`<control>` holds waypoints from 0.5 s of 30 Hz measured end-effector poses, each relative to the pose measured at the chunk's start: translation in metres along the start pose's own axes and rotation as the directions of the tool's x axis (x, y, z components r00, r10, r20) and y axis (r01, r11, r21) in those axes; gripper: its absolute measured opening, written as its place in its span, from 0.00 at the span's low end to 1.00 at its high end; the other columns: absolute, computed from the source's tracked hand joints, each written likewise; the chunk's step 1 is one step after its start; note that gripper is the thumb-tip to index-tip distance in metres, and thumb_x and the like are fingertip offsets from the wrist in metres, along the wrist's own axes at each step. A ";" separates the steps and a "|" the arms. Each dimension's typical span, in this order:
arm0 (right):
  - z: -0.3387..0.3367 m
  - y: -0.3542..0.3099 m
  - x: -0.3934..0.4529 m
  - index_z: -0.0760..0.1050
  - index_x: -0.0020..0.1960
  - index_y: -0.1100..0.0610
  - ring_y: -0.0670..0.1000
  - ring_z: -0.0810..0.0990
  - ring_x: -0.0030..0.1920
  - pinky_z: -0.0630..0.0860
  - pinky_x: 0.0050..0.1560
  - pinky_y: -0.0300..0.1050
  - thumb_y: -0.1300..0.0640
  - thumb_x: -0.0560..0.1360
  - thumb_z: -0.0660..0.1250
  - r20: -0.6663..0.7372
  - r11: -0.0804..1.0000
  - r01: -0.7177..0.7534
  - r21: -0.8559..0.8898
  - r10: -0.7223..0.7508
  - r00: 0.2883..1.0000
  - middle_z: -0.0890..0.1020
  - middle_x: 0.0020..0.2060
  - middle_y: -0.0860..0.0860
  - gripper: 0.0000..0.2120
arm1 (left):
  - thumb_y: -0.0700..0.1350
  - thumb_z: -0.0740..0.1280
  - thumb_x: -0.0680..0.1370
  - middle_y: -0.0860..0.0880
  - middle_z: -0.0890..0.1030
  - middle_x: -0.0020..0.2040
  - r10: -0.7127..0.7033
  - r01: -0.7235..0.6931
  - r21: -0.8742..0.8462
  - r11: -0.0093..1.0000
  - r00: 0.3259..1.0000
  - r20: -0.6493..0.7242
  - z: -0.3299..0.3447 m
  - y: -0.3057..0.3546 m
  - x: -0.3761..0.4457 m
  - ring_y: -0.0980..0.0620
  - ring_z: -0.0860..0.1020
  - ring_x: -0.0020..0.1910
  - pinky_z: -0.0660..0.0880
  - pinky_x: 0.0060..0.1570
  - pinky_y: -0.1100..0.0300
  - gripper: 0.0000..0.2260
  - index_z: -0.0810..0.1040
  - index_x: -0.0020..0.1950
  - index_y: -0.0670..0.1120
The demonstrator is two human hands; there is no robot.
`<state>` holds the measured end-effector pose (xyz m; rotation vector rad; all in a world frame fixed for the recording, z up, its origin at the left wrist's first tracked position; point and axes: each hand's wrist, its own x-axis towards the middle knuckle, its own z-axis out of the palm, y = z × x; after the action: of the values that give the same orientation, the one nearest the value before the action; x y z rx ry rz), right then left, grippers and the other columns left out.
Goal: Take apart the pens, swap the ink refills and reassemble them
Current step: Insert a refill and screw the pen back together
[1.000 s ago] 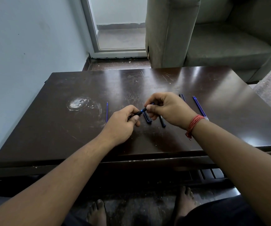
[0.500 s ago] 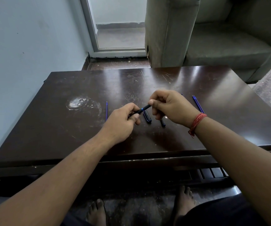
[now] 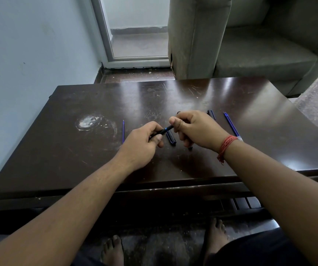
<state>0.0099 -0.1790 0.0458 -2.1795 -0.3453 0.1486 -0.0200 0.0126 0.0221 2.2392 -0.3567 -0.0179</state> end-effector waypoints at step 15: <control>-0.001 0.000 -0.001 0.77 0.54 0.56 0.56 0.84 0.33 0.83 0.35 0.49 0.56 0.79 0.66 0.007 0.996 0.064 0.058 -0.065 0.998 0.83 0.40 0.56 0.05 | 0.40 0.64 0.82 0.54 0.83 0.39 -0.004 0.004 -0.012 1.000 1.000 -0.009 0.000 -0.002 0.002 0.62 0.73 0.31 0.68 0.35 0.71 0.06 0.76 0.50 0.51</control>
<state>0.0091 -0.1799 0.0464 -2.1089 -0.4107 0.1305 -0.0181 0.0132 0.0212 2.2271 -0.3470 -0.0122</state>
